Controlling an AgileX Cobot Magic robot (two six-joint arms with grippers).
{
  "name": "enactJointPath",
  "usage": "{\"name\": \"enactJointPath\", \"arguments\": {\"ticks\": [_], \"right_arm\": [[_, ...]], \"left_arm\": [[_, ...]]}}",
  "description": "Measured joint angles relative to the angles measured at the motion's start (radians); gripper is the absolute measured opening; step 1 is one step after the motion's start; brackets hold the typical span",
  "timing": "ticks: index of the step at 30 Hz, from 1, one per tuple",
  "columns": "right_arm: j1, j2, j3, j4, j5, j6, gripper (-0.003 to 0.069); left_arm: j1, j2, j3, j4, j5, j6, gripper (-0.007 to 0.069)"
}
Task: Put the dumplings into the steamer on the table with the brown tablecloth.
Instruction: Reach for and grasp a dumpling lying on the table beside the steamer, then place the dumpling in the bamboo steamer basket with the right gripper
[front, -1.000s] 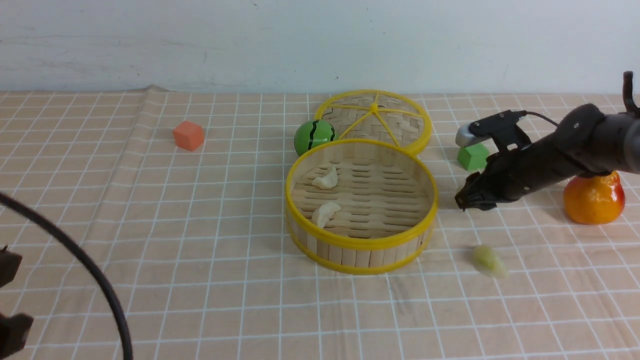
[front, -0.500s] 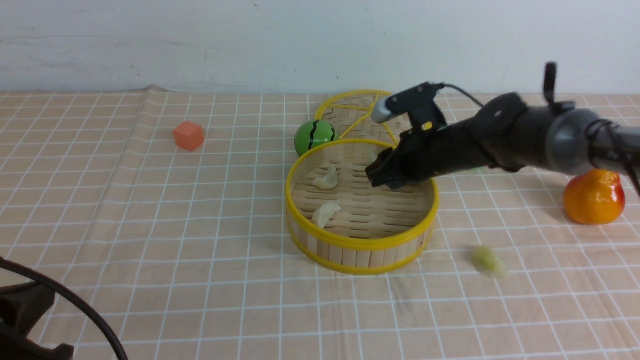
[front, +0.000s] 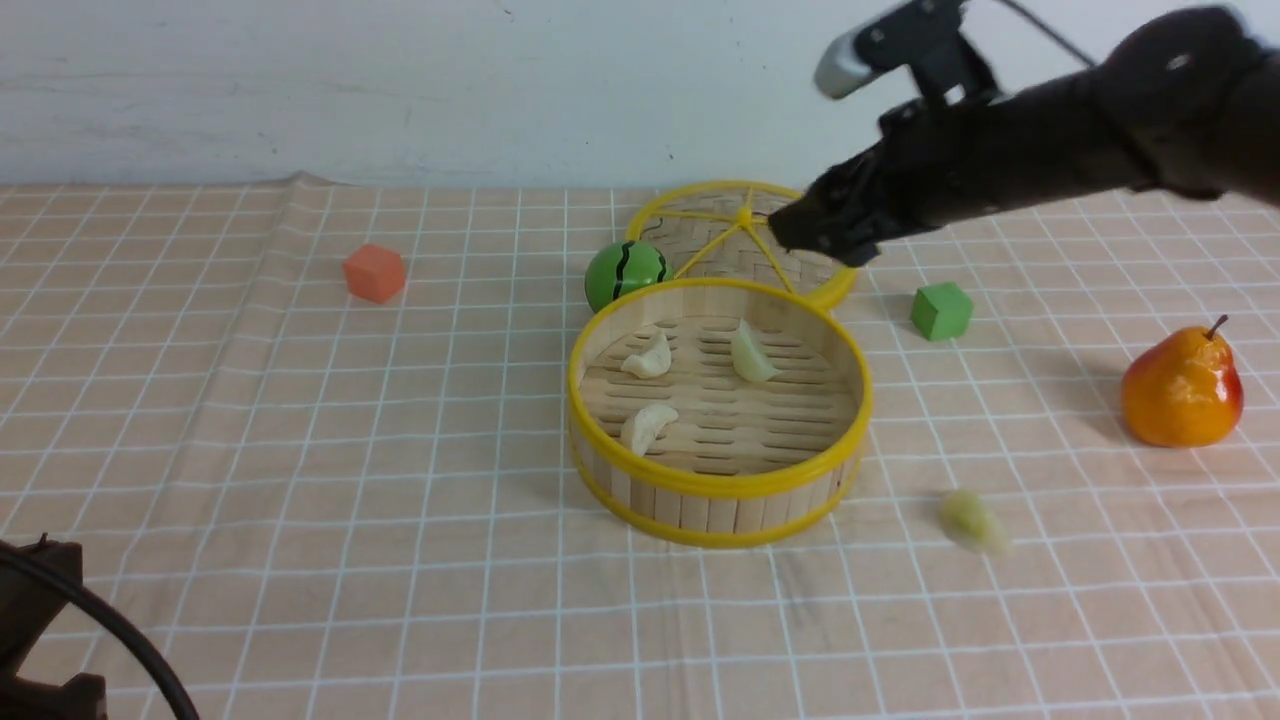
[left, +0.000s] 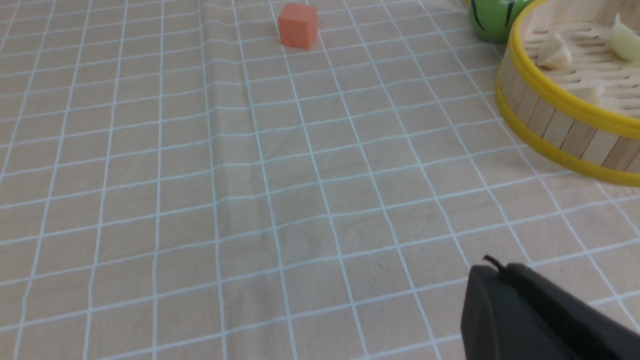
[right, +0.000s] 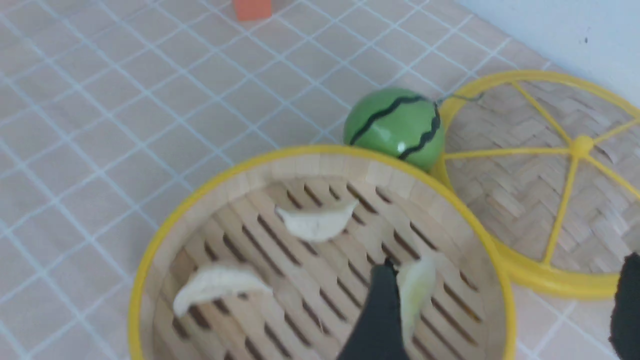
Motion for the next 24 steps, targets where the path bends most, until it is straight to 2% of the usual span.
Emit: {"name": "enactJointPath", "arguments": {"ticks": [2,5,9,15,18,19,21,22,24], "right_arm": [[-0.034,-0.007,0.001,-0.063,0.09,0.057,0.0554],[-0.102,0.031,0.036,-0.226,0.259,0.263,0.0524],[-0.13,0.117,0.102,-0.395,0.309,0.423,0.0493],[-0.105,0.216,0.114,-0.441,0.313,0.458,0.044],[-0.089,0.24,0.111,-0.453,0.308,0.457,0.0379],[-0.088,0.245,0.106,-0.463,0.308,0.457,0.0316],[-0.089,0.245,0.104,-0.464,0.309,0.457,0.0239],[-0.089,0.245,0.1,-0.464,0.317,0.457,0.022],[-0.088,0.245,0.079,-0.459,0.377,0.457,0.0225]], "left_arm": [[0.0,-0.011,0.0,0.0,0.0,0.0,-0.0014],[0.0,-0.022,0.0,0.001,0.001,0.0,-0.0014],[0.0,-0.022,0.0,0.001,0.0,0.0,-0.0014],[0.0,-0.022,0.0,0.003,0.0,0.0,-0.0014],[0.0,-0.022,0.0,0.003,0.0,0.0,-0.0014],[0.0,-0.022,0.0,0.003,0.0,0.0,-0.0014],[0.0,-0.022,0.0,0.003,0.0,0.0,-0.0014],[0.0,-0.022,0.0,0.003,0.0,0.0,-0.0013],[0.0,-0.022,0.0,0.003,0.0,0.0,-0.0013]]}}
